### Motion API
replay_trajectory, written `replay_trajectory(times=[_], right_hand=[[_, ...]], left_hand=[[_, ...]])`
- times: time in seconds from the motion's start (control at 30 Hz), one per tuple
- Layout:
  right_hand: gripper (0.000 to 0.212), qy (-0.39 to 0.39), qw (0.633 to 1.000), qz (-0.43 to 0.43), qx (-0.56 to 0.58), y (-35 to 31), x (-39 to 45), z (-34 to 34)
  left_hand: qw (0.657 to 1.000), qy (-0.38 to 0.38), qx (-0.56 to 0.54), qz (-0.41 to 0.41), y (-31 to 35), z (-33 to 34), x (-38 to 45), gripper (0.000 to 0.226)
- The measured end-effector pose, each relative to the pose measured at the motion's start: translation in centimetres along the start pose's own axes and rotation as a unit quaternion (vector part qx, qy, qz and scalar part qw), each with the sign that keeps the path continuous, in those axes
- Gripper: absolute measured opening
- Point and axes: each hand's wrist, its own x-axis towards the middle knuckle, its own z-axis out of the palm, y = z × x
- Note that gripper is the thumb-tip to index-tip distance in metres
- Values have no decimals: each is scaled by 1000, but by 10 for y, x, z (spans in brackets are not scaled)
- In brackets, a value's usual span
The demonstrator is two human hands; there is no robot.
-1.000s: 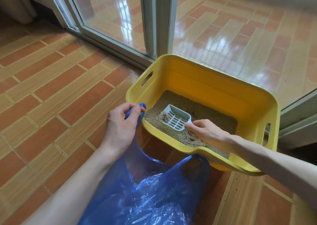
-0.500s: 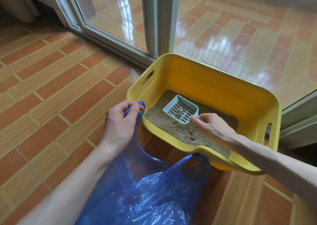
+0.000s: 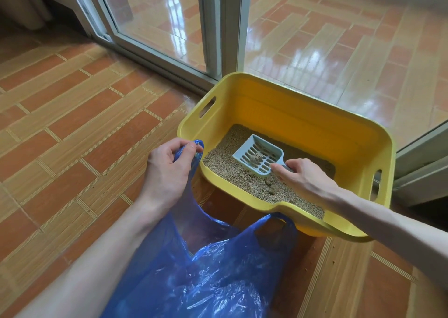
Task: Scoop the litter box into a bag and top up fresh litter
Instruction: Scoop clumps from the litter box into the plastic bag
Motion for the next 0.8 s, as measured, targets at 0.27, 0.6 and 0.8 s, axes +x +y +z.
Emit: replay_trajectory(times=[0.27,0.6,0.8], right_hand=[[61,-3,998,-62,-13,-17,-19,-12],[66,-60,989,-120,-68,-64,-63,-14],[62,-88,983,-140,-83,-78,-72,-7]], left_hand=[[999,-29,-5,-18,-1,-7,2,21],[998,-38,-32,-46,14,-11,-1,24],[997,-52,-19,-48,18,-16,-4,26]])
